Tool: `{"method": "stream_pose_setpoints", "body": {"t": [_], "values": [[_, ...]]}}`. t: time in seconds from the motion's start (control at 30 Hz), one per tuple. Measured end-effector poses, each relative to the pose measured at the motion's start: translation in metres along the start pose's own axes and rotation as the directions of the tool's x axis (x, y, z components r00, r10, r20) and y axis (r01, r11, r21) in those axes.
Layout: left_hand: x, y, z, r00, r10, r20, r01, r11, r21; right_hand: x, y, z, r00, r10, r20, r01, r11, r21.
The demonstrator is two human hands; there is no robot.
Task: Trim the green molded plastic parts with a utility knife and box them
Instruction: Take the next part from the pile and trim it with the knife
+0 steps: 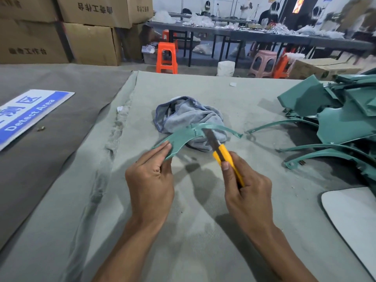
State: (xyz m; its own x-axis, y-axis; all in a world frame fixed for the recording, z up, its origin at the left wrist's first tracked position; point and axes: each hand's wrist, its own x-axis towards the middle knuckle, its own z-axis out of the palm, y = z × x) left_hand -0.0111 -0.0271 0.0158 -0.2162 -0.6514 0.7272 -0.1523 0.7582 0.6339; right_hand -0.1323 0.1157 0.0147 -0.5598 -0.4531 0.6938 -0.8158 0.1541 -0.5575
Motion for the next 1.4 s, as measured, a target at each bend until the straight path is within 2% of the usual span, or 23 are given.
{"method": "stream_pose_setpoints", "body": {"t": [0.2, 0.27, 0.33, 0.37, 0.43, 0.5, 0.53, 0.67, 0.8, 0.87, 0.9, 0.97, 1.0, 1.03, 1.1, 1.13, 1.23, 1.33, 1.4], "values": [[-0.001, 0.004, 0.001, 0.999, -0.032, -0.026, 0.031, 0.998, -0.050, -0.003, 0.004, 0.005, 1.000, 0.014, -0.015, -0.012, 0.997, 0.073], [-0.001, 0.004, 0.002, 0.999, -0.040, -0.033, 0.038, 0.997, -0.071, -0.002, 0.008, 0.005, 0.993, 0.112, -0.039, -0.110, 0.992, 0.068], [-0.002, 0.004, 0.003, 1.000, -0.006, -0.030, 0.004, 0.998, -0.067, -0.001, 0.010, 0.004, 0.959, 0.281, -0.033, -0.272, 0.948, 0.165], [-0.003, 0.004, 0.004, 0.999, 0.027, -0.023, -0.028, 0.998, -0.060, 0.000, 0.008, 0.002, 0.927, 0.375, -0.001, -0.358, 0.887, 0.291], [-0.004, 0.006, 0.006, 0.995, 0.100, -0.006, -0.100, 0.993, -0.066, 0.003, 0.001, 0.000, 0.837, 0.529, 0.135, -0.501, 0.644, 0.578], [-0.008, 0.009, 0.009, 0.984, 0.179, 0.017, -0.177, 0.981, -0.083, 0.007, -0.006, 0.000, 0.759, 0.581, 0.294, -0.573, 0.382, 0.725], [-0.010, 0.010, 0.011, 0.975, 0.222, 0.034, -0.218, 0.972, -0.084, 0.009, -0.009, 0.000, 0.745, 0.576, 0.337, -0.584, 0.319, 0.746], [-0.022, 0.015, 0.020, 0.920, 0.367, 0.141, -0.354, 0.929, -0.108, 0.014, -0.013, -0.004, 0.736, 0.595, 0.322, -0.574, 0.298, 0.763], [-0.023, 0.030, 0.021, 0.854, 0.442, 0.276, -0.362, 0.884, -0.296, 0.022, -0.004, -0.012, 0.689, 0.675, 0.265, -0.517, 0.201, 0.832], [-0.020, 0.034, 0.017, 0.858, 0.400, 0.321, -0.273, 0.886, -0.374, 0.025, 0.002, -0.017, 0.687, 0.688, 0.233, -0.490, 0.203, 0.848], [-0.018, 0.035, 0.016, 0.883, 0.351, 0.311, -0.216, 0.893, -0.394, 0.027, 0.006, -0.019, 0.689, 0.688, 0.229, -0.482, 0.199, 0.853], [-0.015, 0.036, 0.015, 0.947, 0.136, 0.291, 0.011, 0.892, -0.452, 0.029, 0.011, -0.024, 0.700, 0.670, 0.247, -0.484, 0.190, 0.854], [-0.012, 0.035, 0.014, 0.944, -0.008, 0.331, 0.188, 0.835, -0.517, 0.029, 0.011, -0.025, 0.710, 0.652, 0.265, -0.496, 0.196, 0.846], [-0.009, 0.035, 0.012, 0.904, -0.134, 0.405, 0.370, 0.719, -0.588, 0.028, 0.012, -0.024, 0.725, 0.628, 0.284, -0.509, 0.210, 0.835], [-0.004, 0.032, 0.010, 0.762, -0.281, 0.583, 0.640, 0.460, -0.615, 0.025, 0.012, -0.021, 0.752, 0.566, 0.337, -0.544, 0.245, 0.803], [-0.003, 0.032, 0.010, 0.720, -0.317, 0.618, 0.691, 0.416, -0.591, 0.023, 0.010, -0.019, 0.760, 0.533, 0.372, -0.565, 0.261, 0.782], [-0.004, 0.034, 0.008, 0.731, -0.346, 0.589, 0.678, 0.463, -0.571, 0.017, 0.009, -0.012, 0.786, 0.458, 0.415, -0.586, 0.337, 0.737], [0.001, 0.032, 0.007, 0.716, -0.493, 0.494, 0.693, 0.411, -0.593, 0.011, 0.010, -0.013, 0.864, 0.405, 0.300, -0.497, 0.588, 0.639], [0.007, 0.025, 0.006, 0.715, -0.590, 0.376, 0.655, 0.376, -0.655, 0.008, 0.011, -0.018, 0.902, 0.304, 0.305, -0.430, 0.687, 0.586]]}}
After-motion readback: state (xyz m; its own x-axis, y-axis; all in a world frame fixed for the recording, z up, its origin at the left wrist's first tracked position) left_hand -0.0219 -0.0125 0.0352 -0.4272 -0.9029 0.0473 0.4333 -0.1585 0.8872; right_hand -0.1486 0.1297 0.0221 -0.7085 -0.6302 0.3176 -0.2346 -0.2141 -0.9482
